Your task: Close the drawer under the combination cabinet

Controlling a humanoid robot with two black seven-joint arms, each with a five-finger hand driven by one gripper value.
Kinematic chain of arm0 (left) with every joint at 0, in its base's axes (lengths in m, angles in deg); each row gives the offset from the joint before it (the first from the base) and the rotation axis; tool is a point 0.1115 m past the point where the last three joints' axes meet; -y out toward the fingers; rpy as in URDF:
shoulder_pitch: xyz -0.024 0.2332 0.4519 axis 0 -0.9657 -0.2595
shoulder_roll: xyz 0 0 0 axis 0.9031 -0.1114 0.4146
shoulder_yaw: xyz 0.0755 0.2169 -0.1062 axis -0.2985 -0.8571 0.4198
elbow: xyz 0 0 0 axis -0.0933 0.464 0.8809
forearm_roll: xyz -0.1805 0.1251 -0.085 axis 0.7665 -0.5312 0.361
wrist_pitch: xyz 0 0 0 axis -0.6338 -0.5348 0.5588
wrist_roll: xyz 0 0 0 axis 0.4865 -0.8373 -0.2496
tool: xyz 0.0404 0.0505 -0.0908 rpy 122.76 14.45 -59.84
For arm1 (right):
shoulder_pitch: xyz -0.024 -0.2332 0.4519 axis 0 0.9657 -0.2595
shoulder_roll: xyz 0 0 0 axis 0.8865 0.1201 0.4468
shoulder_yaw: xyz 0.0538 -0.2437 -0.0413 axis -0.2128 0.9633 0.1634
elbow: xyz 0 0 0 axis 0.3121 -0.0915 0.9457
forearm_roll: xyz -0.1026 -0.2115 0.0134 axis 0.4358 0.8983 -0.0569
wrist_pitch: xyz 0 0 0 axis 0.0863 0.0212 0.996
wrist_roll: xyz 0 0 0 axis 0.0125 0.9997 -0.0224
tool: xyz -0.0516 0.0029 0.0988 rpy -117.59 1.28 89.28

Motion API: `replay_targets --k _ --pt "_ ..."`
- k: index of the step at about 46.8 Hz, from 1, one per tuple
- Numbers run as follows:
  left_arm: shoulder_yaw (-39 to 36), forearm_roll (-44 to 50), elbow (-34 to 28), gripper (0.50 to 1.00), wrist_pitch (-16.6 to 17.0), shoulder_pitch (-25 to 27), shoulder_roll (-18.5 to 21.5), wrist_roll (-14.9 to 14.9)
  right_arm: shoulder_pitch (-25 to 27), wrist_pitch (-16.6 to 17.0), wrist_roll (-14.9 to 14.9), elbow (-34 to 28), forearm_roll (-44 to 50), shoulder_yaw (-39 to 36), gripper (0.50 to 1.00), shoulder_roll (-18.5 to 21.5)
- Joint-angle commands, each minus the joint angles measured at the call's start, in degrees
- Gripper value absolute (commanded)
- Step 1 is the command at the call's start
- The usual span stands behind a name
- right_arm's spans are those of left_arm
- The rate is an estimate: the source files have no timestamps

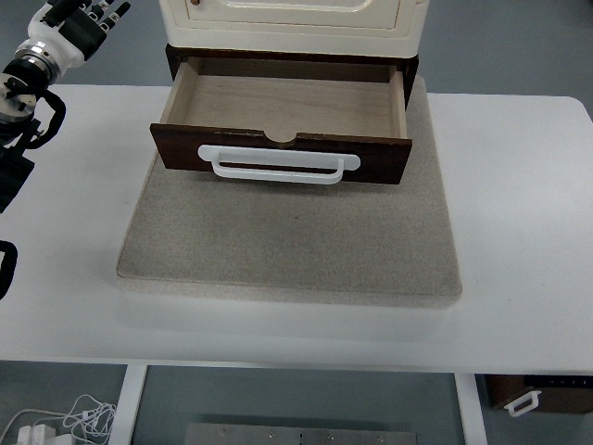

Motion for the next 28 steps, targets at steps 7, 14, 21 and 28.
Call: replay_targets --k 7,14,21,28 --pt "0.1 0.0 0.4 0.999 0.1 -0.3 -0.5 0.1 0.0 0.0 0.0 0.0 0.1 0.0 0.952 0.0" --pt "0.1 0.0 0.0 0.999 -0.2 -0.5 -0.6 0.1 0.0 0.0 0.0 0.0 0.0 0.0 0.952 0.0" --pt "0.1 0.0 0.0 0.999 -1.5 -0.1 -0.5 0.3 0.0 0.0 0.0 0.0 0.1 0.0 0.952 0.0" --pt "0.1 -0.1 0.2 0.999 -2.7 -0.1 -0.4 -0.1 0.0 0.0 0.0 0.0 0.0 0.0 0.952 0.0"
